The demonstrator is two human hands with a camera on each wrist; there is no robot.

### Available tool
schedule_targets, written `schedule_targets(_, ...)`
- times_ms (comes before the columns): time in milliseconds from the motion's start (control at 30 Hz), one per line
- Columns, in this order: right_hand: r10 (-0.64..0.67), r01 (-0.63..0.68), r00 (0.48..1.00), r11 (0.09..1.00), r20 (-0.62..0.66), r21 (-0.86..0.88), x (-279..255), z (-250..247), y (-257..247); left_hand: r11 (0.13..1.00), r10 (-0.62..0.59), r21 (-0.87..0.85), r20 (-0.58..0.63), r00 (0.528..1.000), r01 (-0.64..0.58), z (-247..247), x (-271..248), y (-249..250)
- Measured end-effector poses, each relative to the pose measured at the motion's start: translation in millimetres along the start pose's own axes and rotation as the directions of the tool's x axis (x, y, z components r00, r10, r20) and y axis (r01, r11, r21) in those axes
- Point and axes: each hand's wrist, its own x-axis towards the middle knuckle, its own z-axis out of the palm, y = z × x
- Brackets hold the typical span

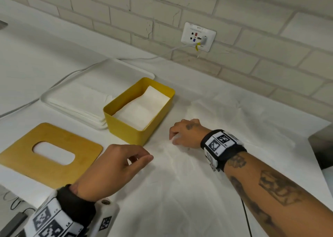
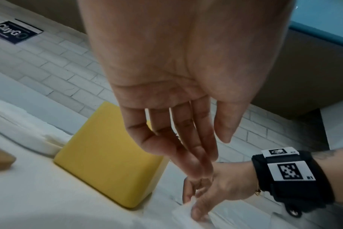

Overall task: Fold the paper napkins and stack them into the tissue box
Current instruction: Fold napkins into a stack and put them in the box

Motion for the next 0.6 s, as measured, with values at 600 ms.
schedule_targets(600, -0.044, 0.395, 0.903, 0.471, -0.427, 0.788, -155, -100, 11, 0.8, 0.06, -0.6, 0.098, 0.993, 0.011, 25, 63, 78)
